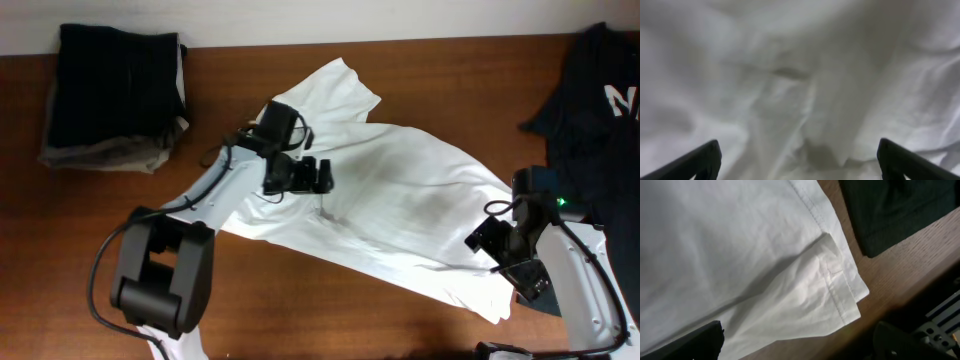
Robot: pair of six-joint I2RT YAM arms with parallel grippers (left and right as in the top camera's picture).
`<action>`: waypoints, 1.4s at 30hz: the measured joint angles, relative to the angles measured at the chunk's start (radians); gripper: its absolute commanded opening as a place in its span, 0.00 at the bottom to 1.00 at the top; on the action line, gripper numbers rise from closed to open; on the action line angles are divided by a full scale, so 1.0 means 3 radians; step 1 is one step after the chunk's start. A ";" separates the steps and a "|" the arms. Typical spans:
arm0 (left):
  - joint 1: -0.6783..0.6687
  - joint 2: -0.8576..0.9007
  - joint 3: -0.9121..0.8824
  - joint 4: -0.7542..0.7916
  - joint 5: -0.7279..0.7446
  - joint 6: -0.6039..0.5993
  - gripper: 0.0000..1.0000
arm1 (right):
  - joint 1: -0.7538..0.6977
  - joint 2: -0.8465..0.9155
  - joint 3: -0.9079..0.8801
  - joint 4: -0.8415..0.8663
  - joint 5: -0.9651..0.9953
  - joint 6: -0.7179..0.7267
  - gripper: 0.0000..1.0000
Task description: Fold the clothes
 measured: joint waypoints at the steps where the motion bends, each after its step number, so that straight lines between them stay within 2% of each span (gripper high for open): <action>1: 0.0113 -0.0015 0.0056 -0.0253 -0.0025 0.0029 0.94 | 0.0000 0.0000 0.0000 0.0004 -0.0008 -0.0014 0.99; 2: 0.0221 -0.0051 0.0074 -0.0395 -0.0078 0.0052 0.89 | 0.0000 0.0000 0.0000 0.0008 -0.0009 -0.0015 0.99; 4: 0.0439 -0.0112 0.0100 -0.0765 -0.0233 0.0090 0.74 | 0.0000 0.0000 0.0000 0.0023 -0.0010 -0.0018 0.99; 7: 0.0694 -0.0127 0.0106 -0.0936 -0.0354 0.0188 0.57 | 0.0000 0.0000 0.0000 0.0074 -0.0010 -0.0019 0.99; 10: 0.0772 -0.0128 0.0106 -0.0941 -0.0441 0.0253 0.32 | 0.0000 0.0000 0.0000 0.0074 -0.0050 -0.0022 1.00; 12: 0.0772 -0.0128 0.0103 -0.0931 -0.0495 0.0264 0.26 | 0.0000 0.0000 0.0000 0.0038 -0.0118 -0.0041 0.97; 14: 0.0772 -0.0127 0.0079 -0.0922 -0.0538 0.0290 0.14 | 0.0000 0.0000 -0.0001 0.0020 -0.0256 -0.0120 0.77; 16: 0.0772 -0.0114 0.0076 -0.0916 -0.0553 0.0294 0.08 | 0.0001 -0.0001 -0.0027 0.0022 -0.0394 -0.0216 0.57; 17: 0.0772 -0.0089 0.0076 -0.0907 -0.0554 0.0314 0.06 | 0.0003 -0.0001 -0.0071 0.0023 -0.0502 -0.0273 0.50; 19: 0.0772 0.0014 0.0074 -0.0905 -0.0552 0.0318 0.05 | 0.0003 0.0000 -0.0228 0.0025 -0.0713 -0.0399 0.41; 23: 0.0773 0.0294 0.0065 -0.0818 -0.0549 0.0328 0.05 | 0.0003 0.0005 -0.0769 0.0286 -0.1147 -0.0601 0.31; 27: 0.0821 0.0343 0.0055 -0.0622 -0.0535 0.0329 0.05 | 0.0004 0.0014 -0.1062 0.0395 -0.1353 -0.0627 0.32; 35: 0.1195 0.0407 0.0076 -0.0510 -0.0384 0.0329 0.04 | 0.0003 0.0014 -0.1090 0.0711 -0.1219 -0.0584 0.34; 38: 0.1256 0.0425 0.0089 -0.0511 -0.0285 0.0329 0.04 | 0.0003 0.0014 -0.1147 0.0898 -0.1180 -0.0477 0.31; 42: 0.1367 0.0437 0.0090 -0.0455 -0.0217 0.0329 0.04 | 0.0003 0.0014 -0.1230 0.0894 -0.1167 -0.0211 0.21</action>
